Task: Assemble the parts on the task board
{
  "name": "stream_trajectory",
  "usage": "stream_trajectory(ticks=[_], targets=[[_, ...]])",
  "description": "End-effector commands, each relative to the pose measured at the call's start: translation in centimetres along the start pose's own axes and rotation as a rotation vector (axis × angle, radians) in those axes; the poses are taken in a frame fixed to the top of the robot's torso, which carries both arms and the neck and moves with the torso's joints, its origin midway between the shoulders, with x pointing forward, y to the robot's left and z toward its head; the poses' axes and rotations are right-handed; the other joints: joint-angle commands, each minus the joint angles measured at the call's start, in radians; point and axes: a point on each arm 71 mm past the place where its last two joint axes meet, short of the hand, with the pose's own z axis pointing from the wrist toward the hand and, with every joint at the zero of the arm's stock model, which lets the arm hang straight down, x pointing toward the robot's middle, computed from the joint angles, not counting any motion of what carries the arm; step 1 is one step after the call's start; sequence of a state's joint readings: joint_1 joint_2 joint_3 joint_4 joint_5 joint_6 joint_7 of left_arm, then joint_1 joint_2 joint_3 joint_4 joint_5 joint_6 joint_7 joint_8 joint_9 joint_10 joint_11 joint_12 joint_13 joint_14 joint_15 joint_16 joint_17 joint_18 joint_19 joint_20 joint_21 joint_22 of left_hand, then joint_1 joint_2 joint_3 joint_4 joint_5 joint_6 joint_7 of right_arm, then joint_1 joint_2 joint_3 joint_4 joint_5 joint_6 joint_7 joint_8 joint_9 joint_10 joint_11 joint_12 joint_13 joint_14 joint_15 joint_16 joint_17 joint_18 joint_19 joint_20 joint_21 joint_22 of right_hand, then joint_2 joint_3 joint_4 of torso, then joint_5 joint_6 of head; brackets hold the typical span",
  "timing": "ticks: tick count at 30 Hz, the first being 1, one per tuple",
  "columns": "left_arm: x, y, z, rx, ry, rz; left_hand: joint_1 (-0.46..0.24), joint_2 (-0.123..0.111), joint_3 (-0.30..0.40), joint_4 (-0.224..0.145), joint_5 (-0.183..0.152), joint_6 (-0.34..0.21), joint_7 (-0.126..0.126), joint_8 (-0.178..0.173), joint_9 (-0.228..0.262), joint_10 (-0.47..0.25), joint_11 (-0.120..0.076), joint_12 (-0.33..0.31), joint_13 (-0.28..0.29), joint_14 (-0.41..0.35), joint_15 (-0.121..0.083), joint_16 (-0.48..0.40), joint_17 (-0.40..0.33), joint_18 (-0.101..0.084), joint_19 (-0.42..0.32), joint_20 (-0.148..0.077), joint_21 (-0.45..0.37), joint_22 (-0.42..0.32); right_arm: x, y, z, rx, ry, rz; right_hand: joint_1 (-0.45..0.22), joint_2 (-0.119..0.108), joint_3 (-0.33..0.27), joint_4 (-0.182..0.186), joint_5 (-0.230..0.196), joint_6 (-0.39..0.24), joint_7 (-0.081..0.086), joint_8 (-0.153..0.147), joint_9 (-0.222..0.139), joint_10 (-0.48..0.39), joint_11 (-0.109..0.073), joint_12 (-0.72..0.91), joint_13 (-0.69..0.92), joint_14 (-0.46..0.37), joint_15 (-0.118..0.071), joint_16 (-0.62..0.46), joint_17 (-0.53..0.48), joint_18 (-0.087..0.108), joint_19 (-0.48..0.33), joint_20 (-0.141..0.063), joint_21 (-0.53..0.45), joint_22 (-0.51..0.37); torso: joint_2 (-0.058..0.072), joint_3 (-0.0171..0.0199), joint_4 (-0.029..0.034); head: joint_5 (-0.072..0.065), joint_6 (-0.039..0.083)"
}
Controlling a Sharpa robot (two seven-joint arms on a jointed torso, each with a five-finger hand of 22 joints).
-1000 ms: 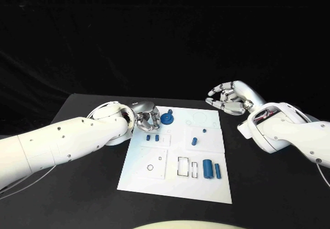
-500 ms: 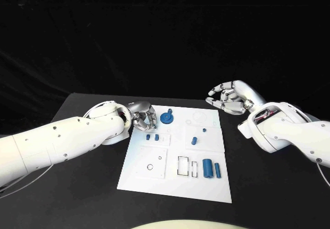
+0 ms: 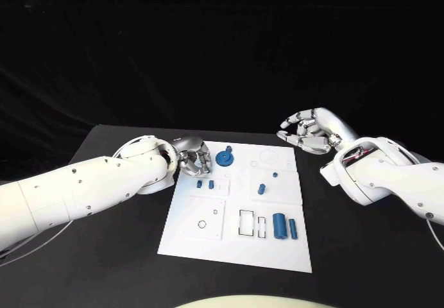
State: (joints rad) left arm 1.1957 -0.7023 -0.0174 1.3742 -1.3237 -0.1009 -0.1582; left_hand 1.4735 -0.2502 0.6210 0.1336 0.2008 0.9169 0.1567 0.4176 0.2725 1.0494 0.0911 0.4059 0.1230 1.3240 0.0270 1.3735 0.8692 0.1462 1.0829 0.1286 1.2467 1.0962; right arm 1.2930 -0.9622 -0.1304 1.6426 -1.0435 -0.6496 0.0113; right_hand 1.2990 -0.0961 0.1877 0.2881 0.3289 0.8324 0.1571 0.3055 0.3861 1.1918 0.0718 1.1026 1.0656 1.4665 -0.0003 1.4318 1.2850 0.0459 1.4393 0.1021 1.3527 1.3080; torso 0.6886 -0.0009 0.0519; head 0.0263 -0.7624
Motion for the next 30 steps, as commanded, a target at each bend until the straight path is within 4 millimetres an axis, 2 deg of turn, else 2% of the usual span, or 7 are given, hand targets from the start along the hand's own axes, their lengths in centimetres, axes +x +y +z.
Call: stream_trajectory(ticks=[1, 7, 20, 30], targets=[[0.16, -0.16, 0.18, 0.0, 0.02, -0.01, -0.003, 0.001, 0.0, -0.003, 0.001, 0.007, 0.002, -0.003, 0.002, 0.007, 0.003, -0.005, 0.0, 0.004, -0.002, 0.002, -0.002, -0.015, 0.006, -0.001, 0.006, 0.001, 0.1, 0.08, -0.02, -0.007, 0.007, -0.003, -0.008, -0.003, 0.006, 0.002, 0.005, 0.003, -0.003, 0.004, -0.001, -0.002, -0.003, -0.003, -0.001, 0.034, -0.005, -0.003, 0.002, 0.012, -0.004, 0.0, -0.005, 0.105, 0.001, -0.0002, 0.0004, 0.0, 0.001], [0.27, -0.38, 0.56, 0.002, 0.025, -0.008, -0.003, 0.001, 0.0, -0.004, 0.0, 0.007, 0.002, -0.004, 0.002, 0.008, 0.003, -0.005, 0.0, 0.005, -0.002, 0.002, 0.001, -0.015, 0.006, -0.001, 0.006, 0.001, 0.14, 0.12, 0.0, -0.008, 0.008, -0.002, -0.008, -0.003, 0.006, 0.002, 0.005, 0.003, -0.003, 0.004, -0.001, -0.002, -0.003, -0.003, -0.001, 0.034, -0.005, -0.003, 0.002, 0.012, -0.004, 0.0, -0.005, 0.105, 0.001, -0.0009, -0.0018, 0.0, 0.002], [0.43, -0.23, 1.1, -0.014, 0.043, 0.021, -0.004, 0.001, 0.0, -0.004, 0.0, 0.007, 0.002, -0.004, 0.002, 0.008, 0.003, -0.006, 0.0, 0.006, -0.002, 0.003, 0.002, -0.015, 0.006, -0.001, 0.005, 0.0, 0.17, 0.14, -0.01, -0.008, 0.009, -0.002, -0.008, -0.003, 0.006, 0.002, 0.005, 0.003, -0.003, 0.004, -0.001, -0.002, -0.003, -0.003, -0.001, 0.034, -0.005, -0.003, 0.002, 0.012, -0.004, 0.0, -0.005, 0.105, 0.0, 0.0003, 0.0004, -0.001, -0.002], [0.62, -0.09, 1.16, -0.031, 0.07, 0.035, -0.003, 0.002, 0.001, -0.005, 0.0, 0.008, 0.002, -0.006, 0.002, 0.009, 0.003, -0.008, 0.0, 0.004, -0.002, 0.001, -0.002, -0.015, 0.006, -0.001, 0.005, 0.0, 0.16, 0.14, -0.04, -0.007, 0.009, -0.002, -0.008, -0.003, 0.006, 0.002, 0.005, 0.003, -0.003, 0.004, -0.001, -0.002, -0.003, -0.003, -0.001, 0.034, -0.005, -0.003, 0.002, 0.012, -0.004, 0.0, -0.005, 0.105, 0.0, 0.0002, -0.0009, -0.001, -0.001]])
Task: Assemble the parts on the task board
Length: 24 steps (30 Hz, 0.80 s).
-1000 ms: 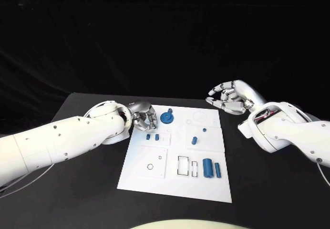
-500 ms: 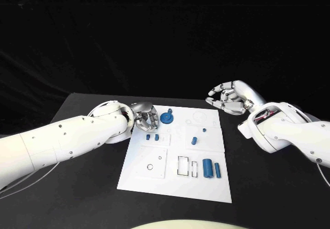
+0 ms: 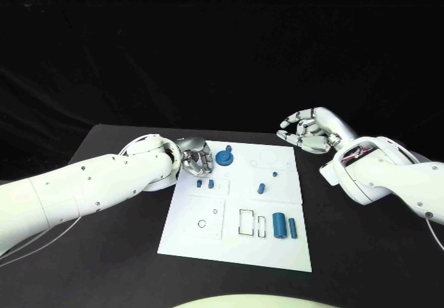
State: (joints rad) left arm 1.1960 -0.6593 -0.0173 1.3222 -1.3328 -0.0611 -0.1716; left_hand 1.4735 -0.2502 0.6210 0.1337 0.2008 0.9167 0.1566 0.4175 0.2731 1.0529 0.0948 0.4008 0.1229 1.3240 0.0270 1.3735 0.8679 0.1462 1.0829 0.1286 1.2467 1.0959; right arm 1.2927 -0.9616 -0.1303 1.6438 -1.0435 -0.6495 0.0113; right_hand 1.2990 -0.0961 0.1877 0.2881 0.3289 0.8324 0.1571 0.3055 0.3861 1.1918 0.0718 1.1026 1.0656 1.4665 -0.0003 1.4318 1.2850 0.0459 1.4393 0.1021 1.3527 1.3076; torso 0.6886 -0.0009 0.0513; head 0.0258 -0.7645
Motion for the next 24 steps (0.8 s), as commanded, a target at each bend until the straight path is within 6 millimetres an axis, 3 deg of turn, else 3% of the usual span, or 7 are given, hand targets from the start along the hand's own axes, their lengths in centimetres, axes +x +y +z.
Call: stream_trajectory(ticks=[1, 10, 15, 24], targets=[[0.29, 0.02, 0.04, -0.01, 0.035, 0.018, -0.003, 0.002, 0.001, -0.005, 0.0, 0.008, 0.002, -0.005, 0.001, 0.006, -0.001, -0.003, 0.0, 0.004, -0.002, 0.001, -0.001, -0.015, 0.006, -0.001, 0.005, 0.001, 0.1, 0.09, -0.04, -0.006, 0.008, -0.003, -0.008, -0.003, 0.006, 0.002, 0.005, 0.003, -0.003, 0.005, -0.001, -0.002, -0.003, -0.003, -0.001, 0.034, -0.005, -0.003, 0.002, 0.012, -0.004, 0.0, -0.005, 0.106, 0.0, 0.0003, -0.0003, 0.0, 0.001], [0.28, -0.13, 0.16, -0.003, 0.027, 0.01, -0.008, 0.002, 0.001, -0.005, -0.001, 0.004, 0.004, -0.012, 0.0, 0.004, 0.001, -0.011, -0.002, 0.005, -0.001, 0.002, 0.002, -0.014, 0.002, -0.002, 0.002, -0.004, 0.12, 0.12, -0.05, -0.007, 0.008, -0.002, -0.008, -0.003, 0.006, 0.002, 0.005, 0.003, -0.003, 0.005, -0.001, -0.002, -0.003, -0.003, -0.001, 0.034, -0.005, -0.003, 0.002, 0.012, -0.004, 0.0, -0.005, 0.106, 0.001, 0.0, -0.0003, -0.001, 0.003], [0.23, -0.05, 0.23, -0.006, 0.019, -0.002, -0.019, -0.004, 0.006, -0.005, 0.0, -0.041, 0.017, -0.051, -0.012, -0.02, 0.014, -0.041, -0.008, -0.006, 0.01, -0.003, -0.017, -0.012, -0.012, 0.004, -0.01, -0.018, 0.1, 0.11, -0.05, -0.006, 0.008, -0.002, -0.008, -0.003, 0.006, 0.002, 0.005, 0.003, -0.003, 0.005, -0.001, -0.002, -0.003, -0.003, -0.001, 0.034, -0.005, -0.003, 0.002, 0.012, -0.004, 0.0, -0.005, 0.106, 0.001, -0.0001, -0.0006, -0.001, 0.003], [0.2, 0.02, 0.26, -0.007, 0.015, -0.012, -0.026, -0.003, 0.011, -0.004, 0.0, -0.051, 0.023, -0.069, -0.017, -0.035, 0.022, -0.061, -0.013, -0.019, 0.017, -0.008, -0.04, -0.007, -0.028, 0.012, -0.023, -0.033, 0.1, 0.1, -0.05, -0.006, 0.008, -0.002, -0.008, -0.003, 0.006, 0.002, 0.005, 0.003, -0.003, 0.005, -0.001, -0.002, -0.003, -0.003, -0.001, 0.034, -0.005, -0.003, 0.002, 0.012, -0.004, 0.0, -0.005, 0.106, 0.0, 0.0002, 0.0, -0.004, 0.003]])
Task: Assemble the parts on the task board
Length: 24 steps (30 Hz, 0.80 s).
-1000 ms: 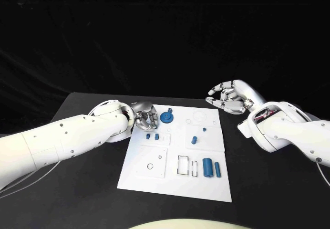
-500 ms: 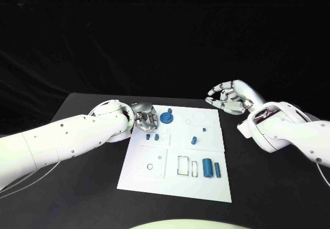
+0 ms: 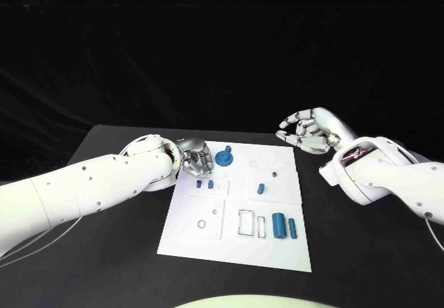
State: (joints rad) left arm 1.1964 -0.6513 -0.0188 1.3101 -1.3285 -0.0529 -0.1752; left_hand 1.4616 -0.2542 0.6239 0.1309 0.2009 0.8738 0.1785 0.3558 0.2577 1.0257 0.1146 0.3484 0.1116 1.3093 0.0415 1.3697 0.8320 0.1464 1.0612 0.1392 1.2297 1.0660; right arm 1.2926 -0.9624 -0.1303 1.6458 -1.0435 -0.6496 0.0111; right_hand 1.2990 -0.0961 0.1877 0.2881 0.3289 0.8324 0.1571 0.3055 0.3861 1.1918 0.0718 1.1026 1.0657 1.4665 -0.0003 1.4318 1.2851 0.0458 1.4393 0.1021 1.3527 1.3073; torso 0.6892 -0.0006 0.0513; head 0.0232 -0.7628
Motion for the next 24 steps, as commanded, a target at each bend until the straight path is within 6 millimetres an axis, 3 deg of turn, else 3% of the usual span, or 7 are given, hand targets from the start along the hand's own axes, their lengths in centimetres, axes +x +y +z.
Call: stream_trajectory(ticks=[1, 7, 15, 24], targets=[[0.12, -0.04, 0.04, 0.0, 0.007, -0.01, -0.015, 0.0, 0.009, -0.001, 0.0, -0.01, 0.002, -0.01, -0.002, -0.01, 0.003, -0.01, -0.002, -0.006, 0.003, -0.005, -0.006, -0.007, -0.008, 0.002, -0.007, -0.005, 0.09, 0.06, -0.02, -0.005, 0.008, -0.003, -0.008, -0.003, 0.006, 0.002, 0.005, 0.003, -0.003, 0.005, -0.001, -0.002, -0.003, -0.003, -0.001, 0.034, -0.005, -0.003, 0.002, 0.012, -0.004, 0.0, -0.005, 0.106, 0.0, 0.0, -0.0002, -0.001, 0.001], [0.13, 0.08, -0.02, -0.007, 0.011, -0.01, -0.019, -0.007, 0.01, -0.002, 0.001, -0.039, 0.009, -0.034, -0.012, -0.022, 0.009, -0.021, -0.005, -0.012, 0.009, -0.006, -0.013, -0.006, -0.014, 0.007, -0.012, -0.01, 0.03, 0.0, -0.05, -0.003, 0.007, -0.004, -0.008, -0.005, 0.008, 0.002, 0.005, 0.003, -0.004, 0.005, -0.001, -0.002, -0.004, -0.006, -0.004, 0.034, -0.006, -0.005, 0.0, 0.012, -0.004, -0.001, -0.008, 0.105, 0.0, -0.0004, -0.0002, -0.001, 0.001], [0.05, 0.2, -0.17, -0.001, 0.003, -0.021, -0.02, -0.008, 0.01, -0.002, 0.001, -0.041, 0.008, -0.037, -0.013, -0.025, 0.01, -0.023, -0.005, -0.018, 0.01, -0.008, -0.024, -0.004, -0.023, 0.008, -0.018, -0.018, -0.04, -0.16, -0.06, 0.003, 0.007, -0.006, -0.008, -0.005, 0.008, 0.002, 0.005, 0.003, -0.004, 0.005, -0.001, -0.002, -0.004, -0.006, -0.004, 0.034, -0.006, -0.005, 0.0, 0.012, -0.004, -0.001, -0.008, 0.105, 0.0, -0.0005, 0.0001, -0.002, 0.001], [-0.33, 0.18, -0.35, 0.033, -0.045, -0.046, -0.054, -0.026, -0.006, 0.014, 0.007, -0.057, 0.005, -0.056, -0.02, -0.037, 0.009, -0.027, -0.003, -0.029, 0.011, -0.008, -0.036, -0.001, -0.035, 0.012, -0.03, -0.029, -0.14, -0.34, -0.03, 0.009, 0.004, -0.008, -0.008, -0.006, 0.009, 0.002, 0.005, 0.003, -0.004, 0.005, -0.001, -0.003, -0.004, -0.008, -0.007, 0.034, -0.006, -0.006, -0.001, 0.013, -0.005, -0.001, -0.009, 0.104, 0.0, -0.0008, 0.0011, -0.004, 0.002]])
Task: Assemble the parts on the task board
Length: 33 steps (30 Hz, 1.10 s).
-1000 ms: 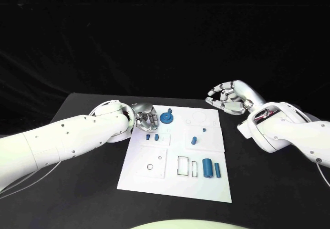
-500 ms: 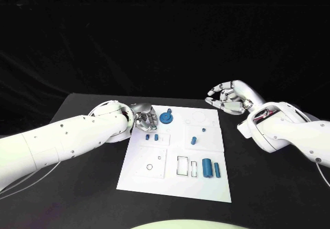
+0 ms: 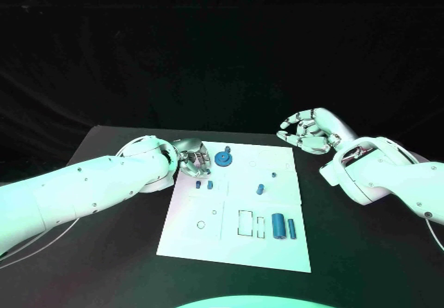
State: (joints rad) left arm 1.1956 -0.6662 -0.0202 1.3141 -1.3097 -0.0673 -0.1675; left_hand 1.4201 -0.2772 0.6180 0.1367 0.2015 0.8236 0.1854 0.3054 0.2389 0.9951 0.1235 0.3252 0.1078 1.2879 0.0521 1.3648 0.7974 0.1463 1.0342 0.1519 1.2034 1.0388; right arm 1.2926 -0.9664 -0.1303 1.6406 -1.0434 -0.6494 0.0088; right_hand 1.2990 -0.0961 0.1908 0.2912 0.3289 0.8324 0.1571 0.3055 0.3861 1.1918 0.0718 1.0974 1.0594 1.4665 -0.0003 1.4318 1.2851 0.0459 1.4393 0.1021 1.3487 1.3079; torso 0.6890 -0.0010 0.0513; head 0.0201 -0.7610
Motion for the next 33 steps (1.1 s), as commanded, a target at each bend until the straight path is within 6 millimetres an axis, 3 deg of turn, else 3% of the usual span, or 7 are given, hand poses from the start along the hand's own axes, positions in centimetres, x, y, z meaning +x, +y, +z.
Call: stream_trajectory(ticks=[1, 16, 20, 22, 25, 28, 33], targets=[[-0.2, -0.4, 0.0, 0.043, -0.038, -0.028, -0.025, -0.006, -0.005, 0.016, 0.007, -0.007, -0.003, -0.008, -0.003, -0.006, 0.0, -0.002, 0.003, -0.01, 0.001, -0.003, -0.004, -0.001, -0.01, 0.0, -0.006, -0.003, 0.1, 0.0, 0.0, 0.001, 0.009, -0.004, -0.008, -0.006, 0.006, -0.001, 0.005, 0.003, -0.004, 0.005, -0.001, -0.003, -0.004, -0.003, -0.001, 0.034, -0.006, -0.006, -0.001, 0.013, -0.005, -0.001, -0.005, 0.103, 0.0, -0.0003, 0.0013, 0.0, 0.001], [-0.5, -0.1, -0.4, 0.06, -0.055, -0.056, -0.032, -0.005, -0.008, 0.021, 0.007, 0.013, -0.003, -0.002, 0.0, -0.008, 0.0, 0.002, 0.008, -0.013, 0.001, -0.001, -0.01, 0.0, -0.012, 0.001, -0.012, -0.008, 0.2, -0.2, 0.0, 0.011, 0.021, -0.007, -0.009, -0.006, 0.006, -0.001, 0.005, 0.003, -0.004, 0.005, -0.002, -0.007, -0.004, -0.008, -0.007, 0.033, -0.006, -0.008, -0.005, 0.014, -0.007, -0.001, -0.009, 0.101, 0.0, 0.0003, -0.0009, 0.002, 0.002], [-0.7, 0.4, -1.0, 0.064, -0.061, -0.109, -0.03, -0.004, -0.007, 0.02, 0.007, 0.019, -0.003, 0.0, 0.001, -0.008, 0.001, 0.003, 0.009, -0.014, 0.001, -0.001, -0.012, 0.001, -0.014, 0.001, -0.014, -0.01, 0.5, -0.4, 0.1, 0.032, 0.069, -0.023, 0.001, -0.013, 0.022, -0.001, 0.005, 0.001, -0.003, 0.006, -0.004, -0.087, -0.004, -0.122, -0.117, 0.028, -0.006, -0.023, -0.023, 0.021, -0.025, -0.002, -0.044, 0.078, 0.0, 0.0006, -0.0008, 0.001, 0.002], [-0.9, 0.9, -1.4, 0.072, -0.075, -0.18, -0.03, -0.004, -0.007, 0.02, 0.007, 0.02, -0.002, 0.0, 0.001, -0.009, 0.001, 0.003, 0.009, -0.018, 0.001, -0.003, -0.02, 0.002, -0.021, 0.001, -0.019, -0.017, 0.7, -0.6, 0.1, 0.044, 0.111, -0.043, 0.049, -0.032, 0.062, -0.007, 0.008, 0.006, -0.001, 0.008, -0.005, -0.205, -0.002, -0.323, -0.283, -0.02, -0.008, -0.113, -0.151, 0.035, -0.063, -0.002, -0.112, 0.034, -0.001, 0.0011, -0.0007, -0.001, 0.002], [-1.7, 1.7, -2.4, 0.1, -0.132, -0.349, -0.034, -0.006, -0.014, 0.022, 0.004, 0.022, 0.003, -0.005, -0.001, -0.035, 0.008, -0.004, 0.006, -0.14, 0.008, -0.09, -0.24, 0.021, -0.11, 0.006, -0.089, -0.099, 1.2, -0.7, 0.1, 0.05, 0.187, -0.097, 0.091, -0.07, 0.122, -0.011, -0.009, 0.023, 0.002, 0.007, -0.009, -0.204, 0.004, -0.496, -0.427, -0.027, -0.002, -0.156, -0.192, 0.038, -0.071, 0.0, -0.139, 0.02, -0.002, 0.0017, 0.001, -0.006, 0.003], [-2.5, 2.3, -3.3, 0.137, -0.207, -0.539, -0.052, 0.001, -0.04, 0.039, 0.003, 0.025, 0.006, -0.008, -0.002, -0.042, 0.011, 0.001, 0.007, -0.165, 0.011, -0.109, -0.284, 0.031, -0.154, 0.01, -0.13, -0.143, 1.7, -0.9, 0.1, 0.041, 0.248, -0.167, 0.121, -0.106, 0.173, -0.006, -0.064, 0.038, 0.011, 0.002, -0.014, -0.167, 0.013, -0.662, -0.575, -0.015, 0.007, -0.163, -0.191, 0.037, -0.059, 0.004, -0.134, 0.028, -0.002, 0.0011, 0.0015, -0.011, 0.004], [-3.1, 3.4, -4.6, 0.143, -0.299, -0.81, -0.038, 0.029, -0.064, 0.051, 0.004, 0.066, -0.002, 0.006, 0.005, 0.0, 0.002, 0.045, 0.021, -0.217, 0.004, -0.181, -0.344, 0.039, -0.197, 0.011, -0.214, -0.207, 2.6, -1.1, 0.0, 0.012, 0.317, -0.304, 0.152, -0.123, 0.208, -0.019, -0.08, 0.056, 0.005, -0.008, -0.02, -0.155, 0.016, -0.751, -0.658, -0.003, 0.007, -0.145, -0.161, 0.03, -0.041, 0.007, -0.107, 0.049, -0.001, -0.0012, 0.0002, -0.019, 0.009]])
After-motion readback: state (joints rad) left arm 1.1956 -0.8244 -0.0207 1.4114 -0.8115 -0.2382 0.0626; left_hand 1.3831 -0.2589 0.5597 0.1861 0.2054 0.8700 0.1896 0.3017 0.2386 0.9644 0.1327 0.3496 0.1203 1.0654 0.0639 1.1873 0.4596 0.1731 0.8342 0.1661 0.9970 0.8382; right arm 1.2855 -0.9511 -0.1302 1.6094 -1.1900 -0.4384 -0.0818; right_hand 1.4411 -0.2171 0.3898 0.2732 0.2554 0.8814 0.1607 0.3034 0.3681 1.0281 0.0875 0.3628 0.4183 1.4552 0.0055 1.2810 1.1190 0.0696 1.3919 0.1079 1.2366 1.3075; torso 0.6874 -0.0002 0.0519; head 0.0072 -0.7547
